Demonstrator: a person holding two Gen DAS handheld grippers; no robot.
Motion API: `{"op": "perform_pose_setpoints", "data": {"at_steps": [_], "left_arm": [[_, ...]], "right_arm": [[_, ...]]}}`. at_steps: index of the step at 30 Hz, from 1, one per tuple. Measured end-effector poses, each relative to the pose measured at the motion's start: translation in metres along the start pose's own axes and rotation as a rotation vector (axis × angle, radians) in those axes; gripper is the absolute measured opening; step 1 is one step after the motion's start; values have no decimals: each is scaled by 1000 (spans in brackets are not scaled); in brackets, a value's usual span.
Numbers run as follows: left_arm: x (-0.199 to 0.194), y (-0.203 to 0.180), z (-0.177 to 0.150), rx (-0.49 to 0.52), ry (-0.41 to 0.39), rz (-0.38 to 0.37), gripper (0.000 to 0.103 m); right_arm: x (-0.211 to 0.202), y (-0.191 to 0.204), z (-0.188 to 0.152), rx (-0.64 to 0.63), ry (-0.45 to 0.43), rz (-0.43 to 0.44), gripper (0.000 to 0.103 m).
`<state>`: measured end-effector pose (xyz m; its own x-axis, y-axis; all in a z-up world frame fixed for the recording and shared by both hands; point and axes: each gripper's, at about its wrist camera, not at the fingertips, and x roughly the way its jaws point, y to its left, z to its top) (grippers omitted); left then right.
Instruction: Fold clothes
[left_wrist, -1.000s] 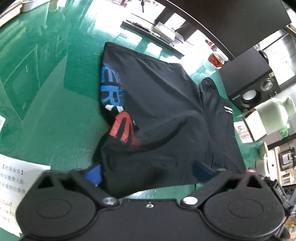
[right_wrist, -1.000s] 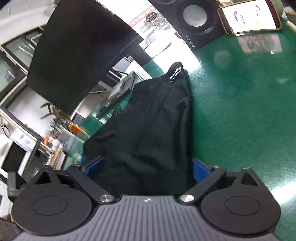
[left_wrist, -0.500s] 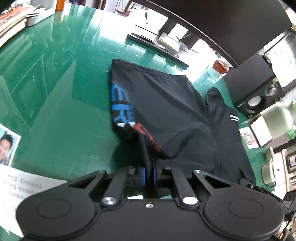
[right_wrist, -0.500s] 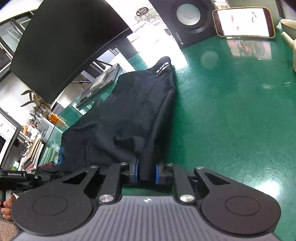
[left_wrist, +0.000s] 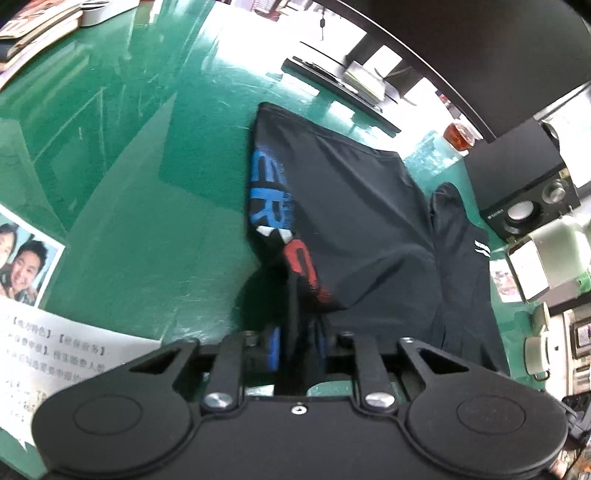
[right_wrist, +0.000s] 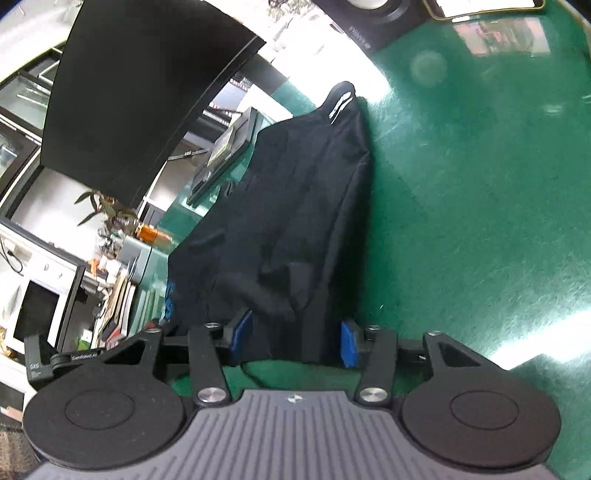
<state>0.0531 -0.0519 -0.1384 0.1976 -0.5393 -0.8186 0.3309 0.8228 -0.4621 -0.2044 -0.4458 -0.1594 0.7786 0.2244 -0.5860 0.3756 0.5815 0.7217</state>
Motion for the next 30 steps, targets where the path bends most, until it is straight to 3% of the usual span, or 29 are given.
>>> {"op": "perform_pose_setpoints", "data": {"at_steps": [2, 7, 9, 10, 11, 13, 17, 19, 22, 27, 30], "left_arm": [[-3, 0, 0, 5, -3, 8, 8], [-4, 2, -6, 30, 42, 55, 8], [-1, 4, -11, 46, 86, 60, 10], [0, 5, -13, 50, 99, 58, 14], [-1, 7, -13, 47, 101, 59, 18], [-5, 10, -11, 42, 95, 79, 42], [-17, 13, 3, 71, 31, 178, 48], [-22, 9, 15, 111, -14, 230, 59], [-20, -17, 39, 282, -89, 214, 75], [22, -103, 81, 641, -125, 7, 77], [62, -163, 98, 837, -119, -63, 77]], "right_arm": [[1, 2, -3, -3, 28, -9, 26], [-2, 10, -13, -35, 66, -11, 29], [-6, 15, -16, -63, 47, -4, 58], [-11, 17, -18, -73, 19, 14, 88], [-15, 18, -20, -80, -1, 16, 103], [-25, 18, -22, -101, -53, 5, 102], [-41, 4, -20, -39, -95, -32, 103], [-49, -3, -20, 0, -119, -52, 103], [-54, -9, -25, -3, -159, -25, 103], [-36, -5, -25, -74, -157, -23, 103], [-25, 2, -24, -128, -165, -18, 103]]}}
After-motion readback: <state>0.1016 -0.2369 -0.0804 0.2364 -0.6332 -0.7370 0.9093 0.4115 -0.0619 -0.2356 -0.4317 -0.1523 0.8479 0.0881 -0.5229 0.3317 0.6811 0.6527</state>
